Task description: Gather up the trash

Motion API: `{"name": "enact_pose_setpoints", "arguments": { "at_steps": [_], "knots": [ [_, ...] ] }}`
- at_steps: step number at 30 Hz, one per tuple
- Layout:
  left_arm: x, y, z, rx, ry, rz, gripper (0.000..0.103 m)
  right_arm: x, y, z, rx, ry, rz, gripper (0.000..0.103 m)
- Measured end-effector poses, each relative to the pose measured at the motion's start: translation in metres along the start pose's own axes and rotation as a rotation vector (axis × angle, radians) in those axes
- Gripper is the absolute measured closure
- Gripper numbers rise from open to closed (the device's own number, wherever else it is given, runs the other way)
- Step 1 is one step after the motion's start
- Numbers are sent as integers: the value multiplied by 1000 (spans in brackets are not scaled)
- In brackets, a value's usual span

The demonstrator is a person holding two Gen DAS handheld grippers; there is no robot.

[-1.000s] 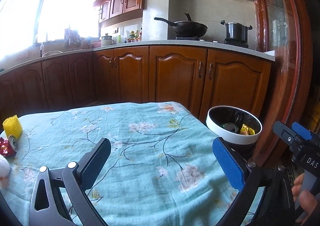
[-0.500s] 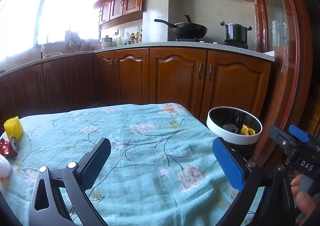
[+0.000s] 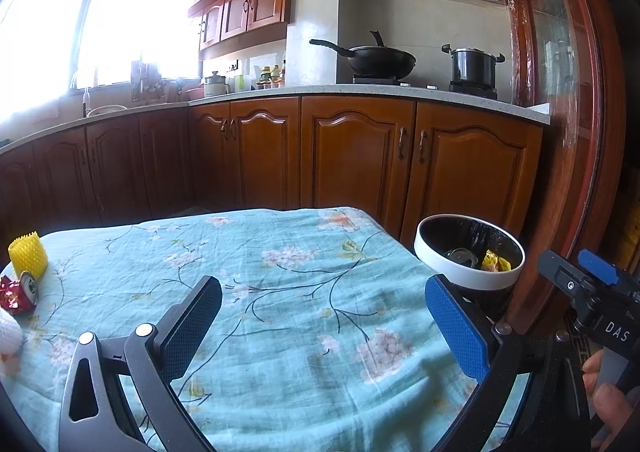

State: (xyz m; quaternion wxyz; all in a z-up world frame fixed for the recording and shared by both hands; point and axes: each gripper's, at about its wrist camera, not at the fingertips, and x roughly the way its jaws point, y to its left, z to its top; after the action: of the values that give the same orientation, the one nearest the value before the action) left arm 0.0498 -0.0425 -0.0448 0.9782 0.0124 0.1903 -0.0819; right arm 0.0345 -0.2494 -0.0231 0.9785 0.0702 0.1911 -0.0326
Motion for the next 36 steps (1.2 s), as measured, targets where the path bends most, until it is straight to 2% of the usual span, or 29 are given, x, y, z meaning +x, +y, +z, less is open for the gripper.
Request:
{"name": "enact_pose_setpoints", "arguments": {
  "at_steps": [36],
  "knots": [
    [4,7,-2,15,-9,-19,1,0,0,0,10,4,14,0]
  ]
}}
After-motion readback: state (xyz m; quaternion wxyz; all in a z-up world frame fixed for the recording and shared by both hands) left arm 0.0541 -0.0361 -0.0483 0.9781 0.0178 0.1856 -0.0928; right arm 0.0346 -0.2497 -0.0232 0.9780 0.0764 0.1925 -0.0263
